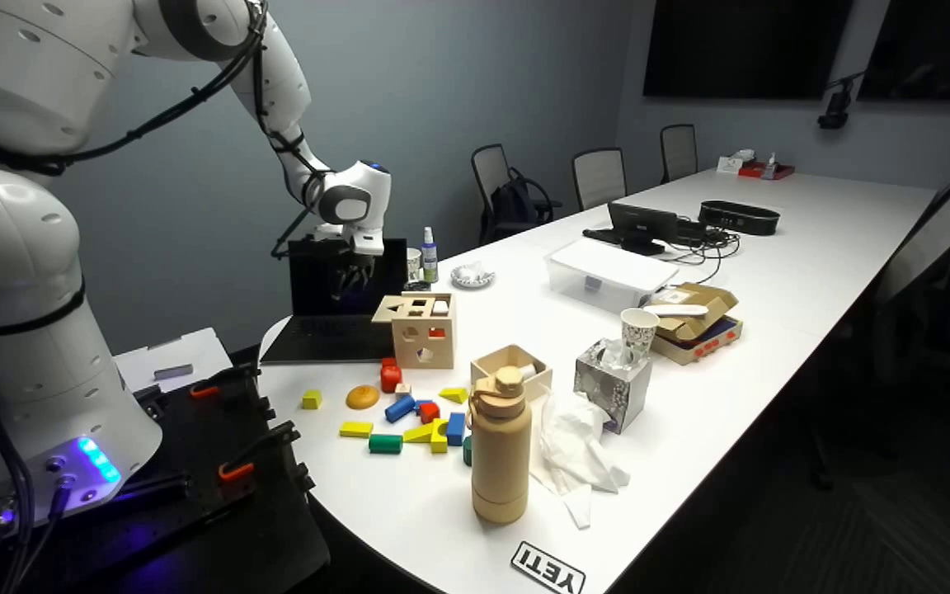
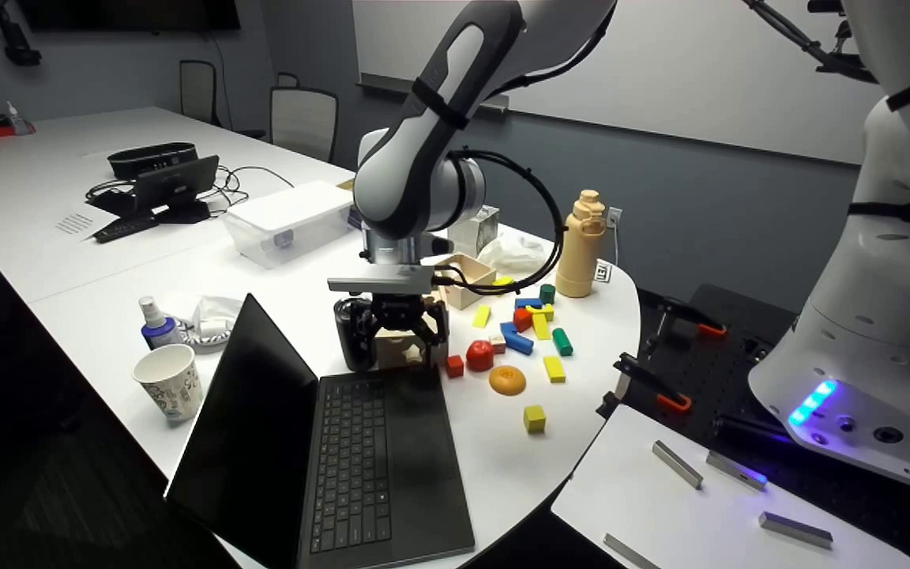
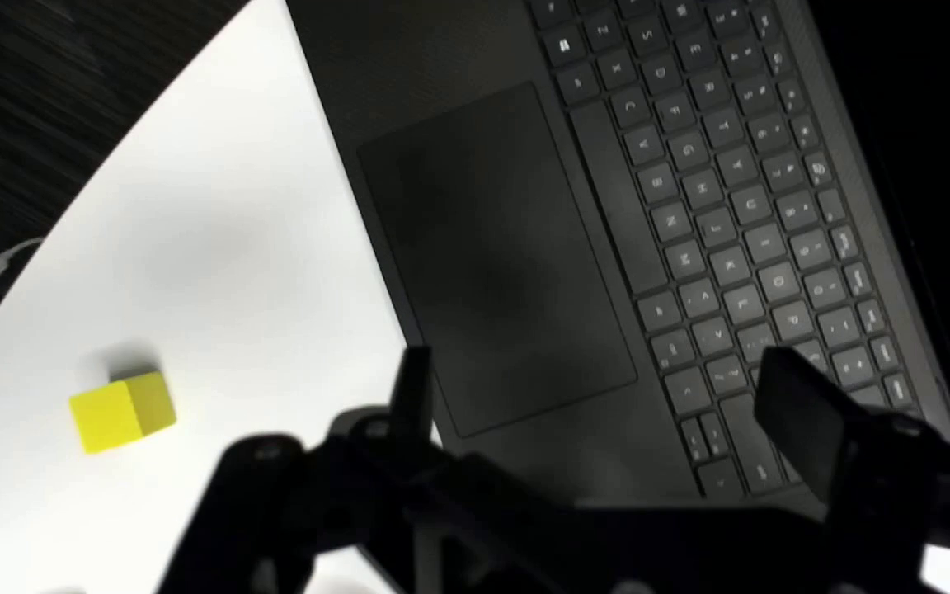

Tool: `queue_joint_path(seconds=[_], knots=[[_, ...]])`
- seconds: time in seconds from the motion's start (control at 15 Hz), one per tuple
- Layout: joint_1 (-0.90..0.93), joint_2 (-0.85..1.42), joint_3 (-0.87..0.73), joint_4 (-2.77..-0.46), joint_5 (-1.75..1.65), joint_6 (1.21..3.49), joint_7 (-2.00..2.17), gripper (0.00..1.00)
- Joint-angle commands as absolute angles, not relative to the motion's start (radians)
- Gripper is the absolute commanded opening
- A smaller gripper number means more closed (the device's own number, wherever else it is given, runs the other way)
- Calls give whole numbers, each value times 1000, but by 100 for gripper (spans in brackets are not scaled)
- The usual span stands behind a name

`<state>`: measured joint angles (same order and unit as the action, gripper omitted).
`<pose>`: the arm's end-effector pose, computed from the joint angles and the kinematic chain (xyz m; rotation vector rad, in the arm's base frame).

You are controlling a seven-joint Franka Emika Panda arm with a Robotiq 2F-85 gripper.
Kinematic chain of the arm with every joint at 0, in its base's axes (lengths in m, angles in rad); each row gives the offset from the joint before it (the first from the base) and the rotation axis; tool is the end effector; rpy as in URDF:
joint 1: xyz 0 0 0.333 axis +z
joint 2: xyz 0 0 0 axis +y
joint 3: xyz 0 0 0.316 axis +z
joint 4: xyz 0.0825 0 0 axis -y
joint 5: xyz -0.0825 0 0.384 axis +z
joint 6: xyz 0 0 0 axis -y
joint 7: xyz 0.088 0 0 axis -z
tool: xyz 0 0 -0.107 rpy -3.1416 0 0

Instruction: Close the box

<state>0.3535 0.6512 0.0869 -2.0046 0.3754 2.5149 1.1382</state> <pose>0.5268 0.2461 0.1159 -2.6405 1.5000 0.4266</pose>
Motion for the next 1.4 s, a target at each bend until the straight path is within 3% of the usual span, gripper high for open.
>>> queue_joint_path(seconds=[0.0,1.33], knots=[[372,649,37,-1967,282,2454,1249,100],[373,719,-18,-1855,42,2166,1502,100]])
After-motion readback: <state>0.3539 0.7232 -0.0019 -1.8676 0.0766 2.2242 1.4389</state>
